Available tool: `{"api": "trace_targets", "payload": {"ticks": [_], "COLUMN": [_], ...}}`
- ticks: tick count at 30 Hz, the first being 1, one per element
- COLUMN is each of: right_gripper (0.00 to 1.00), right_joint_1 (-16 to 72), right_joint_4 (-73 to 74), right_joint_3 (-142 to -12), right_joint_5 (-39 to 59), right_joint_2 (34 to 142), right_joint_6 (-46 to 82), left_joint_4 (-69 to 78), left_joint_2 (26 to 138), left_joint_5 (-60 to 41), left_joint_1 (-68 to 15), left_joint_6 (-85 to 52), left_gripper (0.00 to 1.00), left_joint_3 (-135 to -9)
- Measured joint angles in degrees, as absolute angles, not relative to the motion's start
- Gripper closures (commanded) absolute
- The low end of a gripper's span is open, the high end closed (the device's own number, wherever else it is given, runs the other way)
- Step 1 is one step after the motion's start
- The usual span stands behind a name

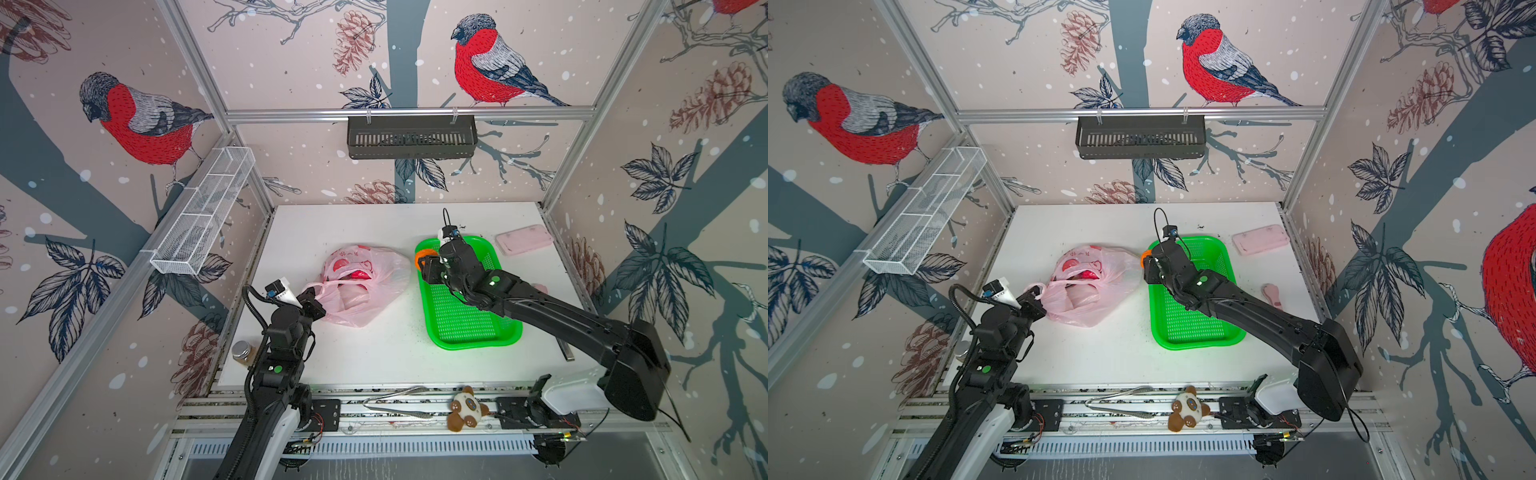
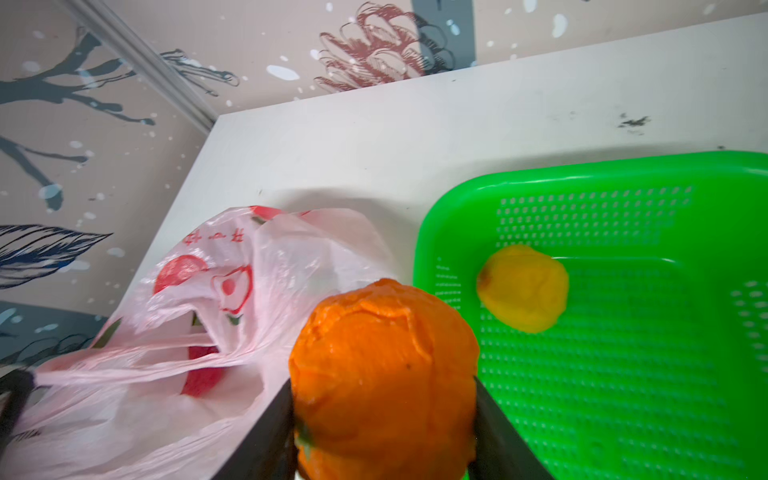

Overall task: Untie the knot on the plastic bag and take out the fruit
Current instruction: 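Lift the orange fruit out of the bag toward the green basket, then lower the orange fruit into the basket beside the yellow fruit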

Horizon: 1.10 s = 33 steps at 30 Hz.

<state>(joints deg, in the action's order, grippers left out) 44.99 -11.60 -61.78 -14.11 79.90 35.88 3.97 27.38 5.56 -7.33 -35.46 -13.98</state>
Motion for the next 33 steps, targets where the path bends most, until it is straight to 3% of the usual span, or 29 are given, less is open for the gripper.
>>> {"api": "trace_targets", "payload": {"ticks": [16, 33], "right_gripper": [0.58, 0.58], "right_joint_1": [27.0, 22.3], "right_joint_4": [-10.3, -6.2], "right_joint_3": [-54.9, -56.8], "right_joint_5": [-10.2, -6.2], "right_joint_2": [80.0, 91.0], "right_joint_6": [31.4, 29.6], "left_joint_4": [3.6, 0.5], "left_joint_2": [28.6, 26.3], "left_joint_5": [5.6, 6.1], "left_joint_1": [-7.3, -7.3], "left_joint_6": [-34.9, -34.5], "left_gripper": [1.00, 1.00], "left_joint_3": [-15.2, -15.7]}}
